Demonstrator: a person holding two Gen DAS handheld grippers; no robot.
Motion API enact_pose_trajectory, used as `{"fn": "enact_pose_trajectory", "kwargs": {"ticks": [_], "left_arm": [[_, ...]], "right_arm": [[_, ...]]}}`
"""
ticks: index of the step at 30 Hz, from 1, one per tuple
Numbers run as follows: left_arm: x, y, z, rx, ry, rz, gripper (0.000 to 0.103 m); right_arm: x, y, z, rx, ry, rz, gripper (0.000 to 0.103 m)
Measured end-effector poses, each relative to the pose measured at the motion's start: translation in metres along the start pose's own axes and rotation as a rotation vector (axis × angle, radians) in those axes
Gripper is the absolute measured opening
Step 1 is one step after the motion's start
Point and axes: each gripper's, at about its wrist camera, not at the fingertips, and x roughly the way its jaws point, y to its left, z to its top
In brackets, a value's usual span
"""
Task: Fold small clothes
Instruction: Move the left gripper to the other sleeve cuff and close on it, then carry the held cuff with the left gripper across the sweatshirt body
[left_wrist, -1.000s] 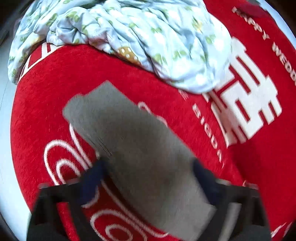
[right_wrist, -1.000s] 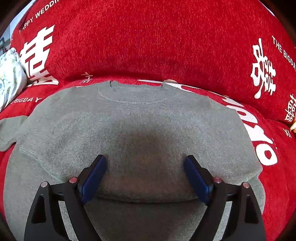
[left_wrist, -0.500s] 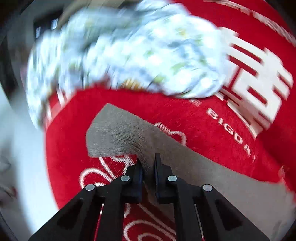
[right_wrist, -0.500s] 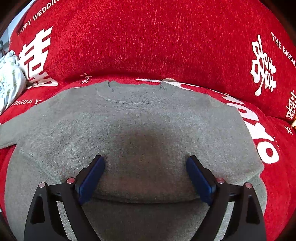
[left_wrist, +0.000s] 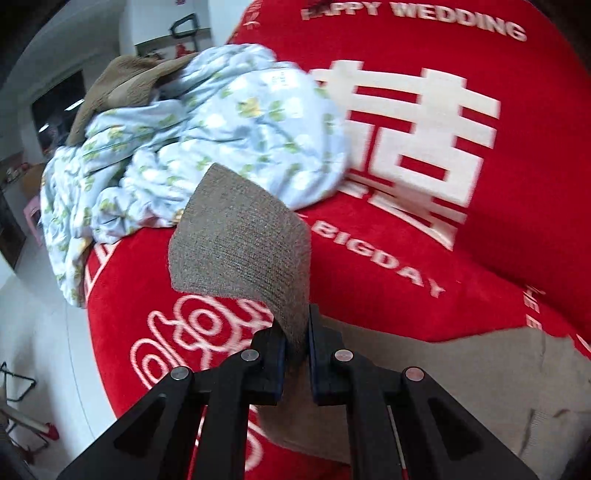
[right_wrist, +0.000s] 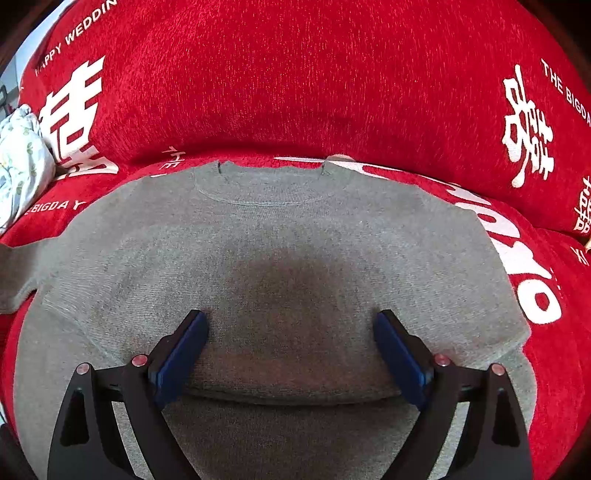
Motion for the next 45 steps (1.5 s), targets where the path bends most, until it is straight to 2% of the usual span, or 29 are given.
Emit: {"fn": "enact_pose_trajectory", "kwargs": {"ticks": [9, 15, 21, 30, 36, 45], "left_arm": [[-0.026, -0.068, -0.012, 0.095, 0.019, -0.092, 0.011], [-0.039, -0.101, -0.026, 0.136, 0.036, -0.161, 0.011], [-0.051, -0.124, -0.038, 0.174, 0.039, -0.189, 0.011], [-0.067, -0.156, -0.054, 0.213, 0.062, -0.228, 0.011], [-0.085, -0.192, -0.071, 0.284, 0.065, -0.247, 0.011], [-0.106, -0.234, -0.086, 0.340, 0.064, -0.292, 0.011]], "right_arm": [[-0.009, -0.004, -0.001, 0.012, 0.004, 0.038, 0.094], [-0.027, 0.001, -0.013, -0.058, -0.020, 0.028, 0.094], [-0.037, -0.003, -0.026, -0.084, -0.030, 0.026, 0.094], [-0.042, -0.024, -0.036, -0.049, -0.018, 0.036, 0.094], [-0.044, -0.037, -0.043, -0.027, -0.013, 0.050, 0.094], [-0.047, -0.046, -0.051, -0.030, -0.027, 0.078, 0.094]]}}
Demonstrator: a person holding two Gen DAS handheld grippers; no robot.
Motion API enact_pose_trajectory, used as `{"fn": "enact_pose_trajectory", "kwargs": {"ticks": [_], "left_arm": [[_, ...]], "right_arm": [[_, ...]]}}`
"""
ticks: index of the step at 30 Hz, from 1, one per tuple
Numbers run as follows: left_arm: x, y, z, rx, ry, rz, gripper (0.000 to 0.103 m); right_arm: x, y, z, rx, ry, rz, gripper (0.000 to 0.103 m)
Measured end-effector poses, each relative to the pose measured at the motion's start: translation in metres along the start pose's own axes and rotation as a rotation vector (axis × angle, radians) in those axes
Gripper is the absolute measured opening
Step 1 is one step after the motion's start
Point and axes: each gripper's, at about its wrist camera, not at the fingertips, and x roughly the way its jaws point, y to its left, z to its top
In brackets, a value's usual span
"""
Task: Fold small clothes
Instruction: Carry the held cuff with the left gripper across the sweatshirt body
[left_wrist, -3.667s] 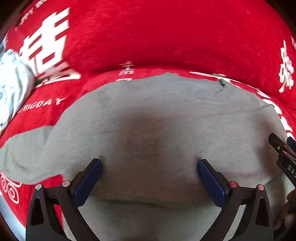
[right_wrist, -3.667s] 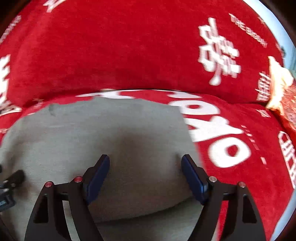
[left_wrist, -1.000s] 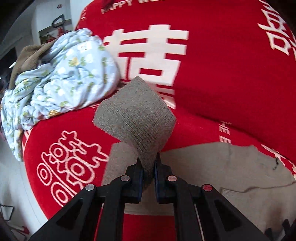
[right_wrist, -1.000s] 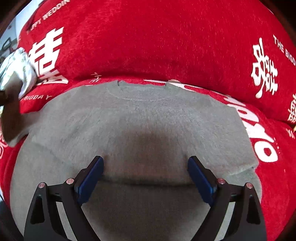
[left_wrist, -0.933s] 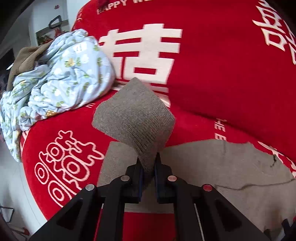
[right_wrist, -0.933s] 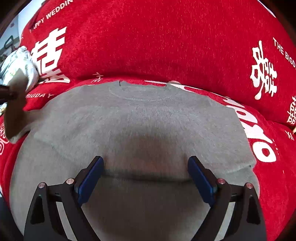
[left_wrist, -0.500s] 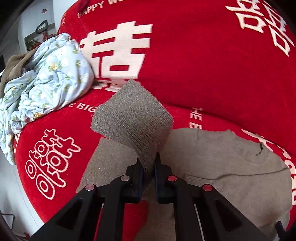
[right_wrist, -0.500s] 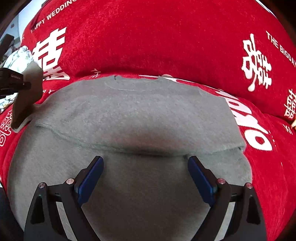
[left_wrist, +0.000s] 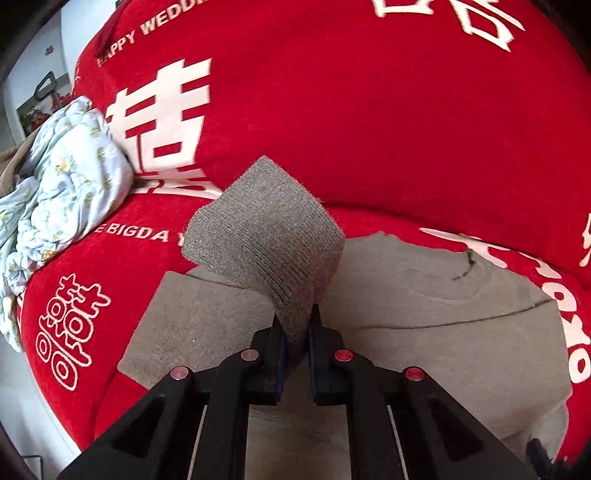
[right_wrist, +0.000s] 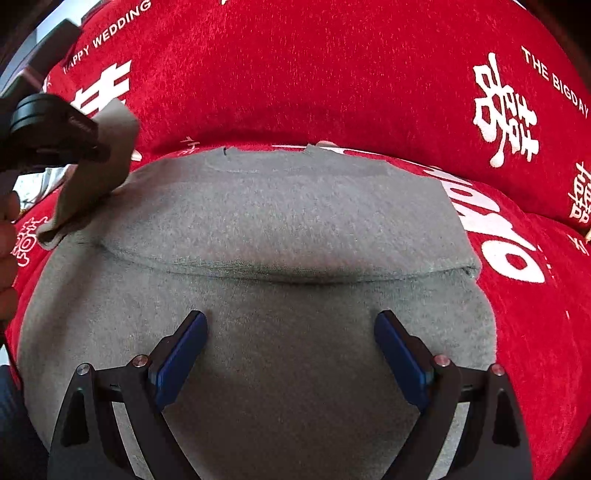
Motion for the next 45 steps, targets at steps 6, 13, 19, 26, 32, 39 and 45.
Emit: {"fn": "enact_pose_trajectory", "kwargs": {"ticks": [6, 13, 19, 26, 32, 39, 45], "left_arm": [[-0.007, -0.030, 0.004, 0.043, -0.010, -0.024, 0.011], [-0.017, -0.058, 0.003, 0.106, -0.024, -0.041, 0.011], [-0.023, -0.076, -0.005, 0.159, -0.022, -0.063, 0.011], [-0.033, -0.103, -0.015, 0.224, -0.030, -0.092, 0.011], [-0.039, -0.124, -0.020, 0.262, -0.028, -0.115, 0.011], [-0.045, -0.153, -0.036, 0.333, -0.019, -0.160, 0.011], [-0.037, -0.170, -0.046, 0.377, 0.007, -0.158, 0.011]], "right_arm": [[0.002, -0.001, -0.001, 0.000, -0.010, 0.014, 0.097], [-0.001, -0.002, -0.002, 0.013, -0.015, 0.031, 0.097], [-0.008, 0.004, -0.009, -0.048, -0.002, 0.017, 0.097], [-0.020, -0.003, -0.021, -0.077, -0.005, 0.008, 0.097], [-0.027, -0.018, -0.032, -0.060, -0.019, 0.010, 0.098], [-0.027, -0.015, -0.033, -0.059, -0.037, 0.020, 0.099], [-0.028, -0.013, -0.034, -0.059, -0.045, 0.030, 0.101]]}}
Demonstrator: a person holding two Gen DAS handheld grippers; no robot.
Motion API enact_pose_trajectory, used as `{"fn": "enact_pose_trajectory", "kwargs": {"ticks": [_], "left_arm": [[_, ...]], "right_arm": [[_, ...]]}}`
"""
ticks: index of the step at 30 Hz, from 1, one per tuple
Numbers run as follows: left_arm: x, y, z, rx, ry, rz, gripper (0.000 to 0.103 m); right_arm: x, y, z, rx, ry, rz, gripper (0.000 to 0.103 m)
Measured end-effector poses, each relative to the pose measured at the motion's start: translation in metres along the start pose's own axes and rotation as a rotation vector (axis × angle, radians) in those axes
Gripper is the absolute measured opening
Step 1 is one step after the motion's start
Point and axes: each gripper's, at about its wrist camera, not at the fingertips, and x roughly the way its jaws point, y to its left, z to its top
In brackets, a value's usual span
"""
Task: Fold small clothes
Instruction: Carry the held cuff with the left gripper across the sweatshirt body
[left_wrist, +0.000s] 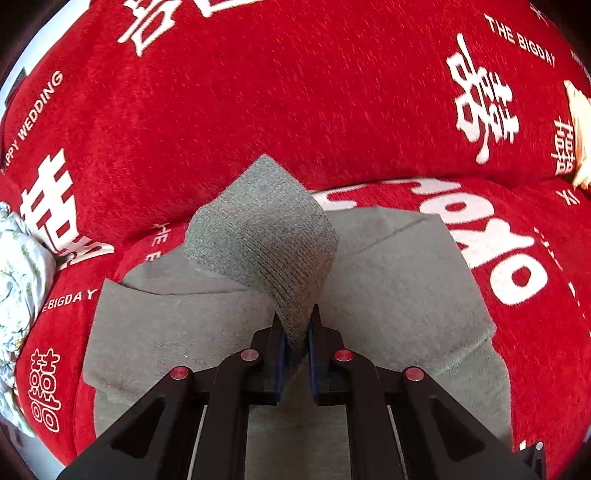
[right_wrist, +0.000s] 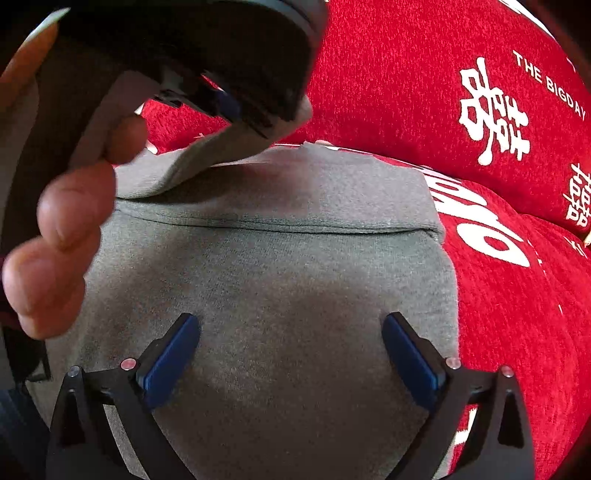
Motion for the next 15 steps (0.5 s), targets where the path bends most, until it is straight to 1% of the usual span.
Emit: {"fn": "enact_pose_trajectory", "kwargs": {"ticks": [6, 11, 13, 15], "left_arm": [[0.009, -0.007, -0.003, 0.017, 0.022, 0.000, 0.011], [0.013, -0.014, -0.004, 0.029, 0.028, -0.018, 0.011], [0.013, -0.018, -0.005, 0.043, 0.025, -0.034, 0.011], [0.017, -0.019, -0.005, 0.046, 0.039, -0.067, 0.011]], "right_arm": [[0.000, 0.001, 0.000, -0.002, -0.006, 0.001, 0.102], [0.000, 0.001, -0.001, -0.003, -0.011, 0.002, 0.102], [0.000, 0.002, -0.001, -0.003, -0.013, 0.002, 0.102], [0.001, 0.003, -0.002, -0.008, -0.014, -0.002, 0.102]]}}
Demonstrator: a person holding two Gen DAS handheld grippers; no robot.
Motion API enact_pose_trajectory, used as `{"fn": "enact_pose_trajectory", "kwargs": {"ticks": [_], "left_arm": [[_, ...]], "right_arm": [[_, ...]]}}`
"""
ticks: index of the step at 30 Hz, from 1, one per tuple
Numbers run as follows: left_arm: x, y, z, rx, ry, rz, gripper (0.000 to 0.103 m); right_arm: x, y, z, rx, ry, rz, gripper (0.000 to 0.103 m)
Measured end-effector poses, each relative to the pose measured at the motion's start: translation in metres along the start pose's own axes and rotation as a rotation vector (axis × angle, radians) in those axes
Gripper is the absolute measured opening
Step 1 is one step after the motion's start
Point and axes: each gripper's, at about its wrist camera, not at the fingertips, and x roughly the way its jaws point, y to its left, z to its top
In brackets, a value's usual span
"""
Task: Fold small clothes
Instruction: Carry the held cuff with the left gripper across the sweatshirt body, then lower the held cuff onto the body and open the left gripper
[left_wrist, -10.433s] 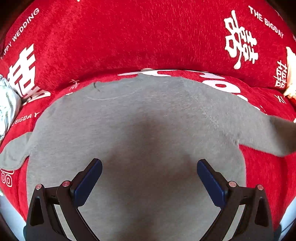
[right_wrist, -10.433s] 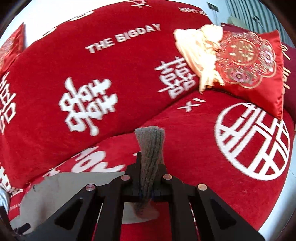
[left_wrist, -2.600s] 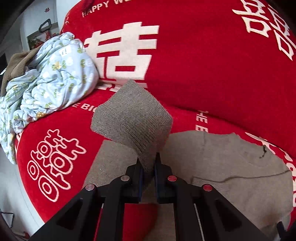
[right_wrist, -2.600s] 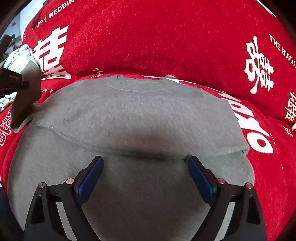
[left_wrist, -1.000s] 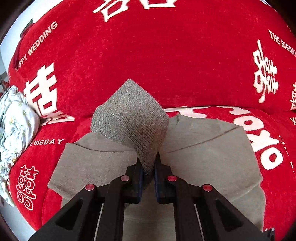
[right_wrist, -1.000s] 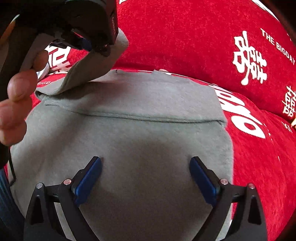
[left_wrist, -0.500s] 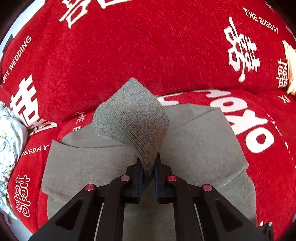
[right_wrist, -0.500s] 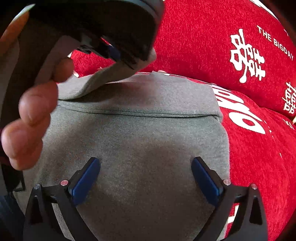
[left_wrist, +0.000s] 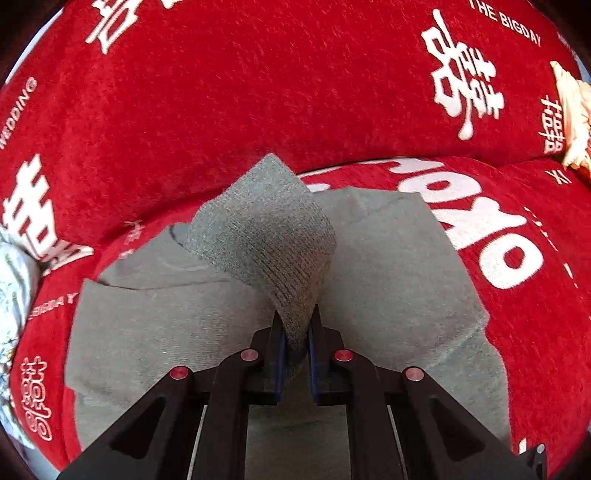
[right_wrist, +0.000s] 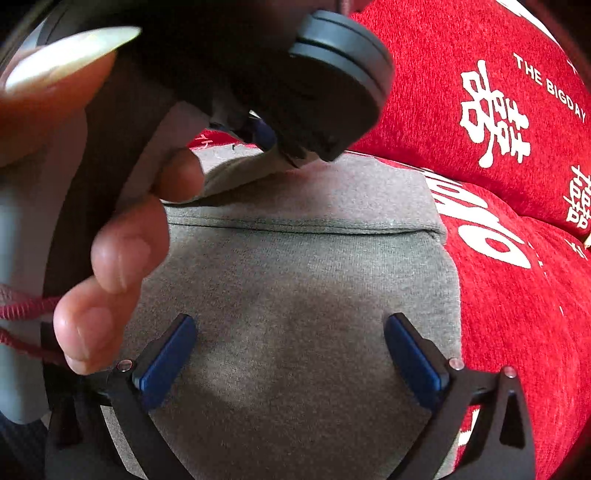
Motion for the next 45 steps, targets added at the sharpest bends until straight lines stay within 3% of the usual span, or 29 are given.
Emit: {"fn": "enact_pose_trajectory", "kwargs": {"ticks": [5, 14, 16, 17, 18, 20, 27, 29, 34, 38, 41, 45], "left_arm": [[0.010, 0.008, 0.002, -0.031, 0.033, -0.116, 0.011], [0.028, 0.022, 0.001, -0.110, 0.089, -0.232, 0.013], [0.026, 0.025, -0.001, -0.126, 0.091, -0.269, 0.042], [0.025, 0.026, -0.002, -0.129, 0.087, -0.283, 0.070], [0.022, 0.026, -0.002, -0.130, 0.072, -0.280, 0.082], [0.018, 0.026, -0.002, -0.120, 0.052, -0.284, 0.082], [-0.004, 0.045, -0.002, -0.147, 0.014, -0.479, 0.082], [-0.011, 0.051, -0.002, -0.155, -0.003, -0.495, 0.082], [-0.028, 0.079, -0.011, -0.194, -0.037, -0.490, 0.082], [-0.029, 0.102, -0.020, -0.203, -0.044, -0.424, 0.082], [-0.022, 0.123, -0.027, -0.251, -0.038, -0.397, 0.082], [-0.016, 0.149, -0.035, -0.322, -0.038, -0.354, 0.082]], "right_arm": [[0.000, -0.001, -0.001, 0.004, -0.004, 0.006, 0.102], [0.001, -0.001, -0.001, 0.005, -0.007, 0.007, 0.102], [0.001, -0.001, 0.000, 0.008, -0.007, 0.008, 0.102], [0.001, -0.002, 0.000, 0.009, -0.008, 0.010, 0.102], [0.001, -0.002, 0.000, 0.010, -0.009, 0.010, 0.102], [0.001, -0.002, 0.000, 0.009, -0.012, 0.008, 0.102], [0.002, -0.003, 0.000, 0.011, -0.013, 0.012, 0.102], [0.002, -0.003, 0.000, 0.010, -0.012, 0.010, 0.102], [0.001, -0.004, 0.002, 0.014, -0.008, 0.016, 0.102], [-0.011, -0.014, 0.012, 0.055, -0.037, 0.020, 0.103], [-0.020, -0.029, 0.034, 0.099, -0.076, -0.004, 0.103], [-0.009, -0.041, 0.074, 0.119, -0.055, -0.061, 0.103]]}}
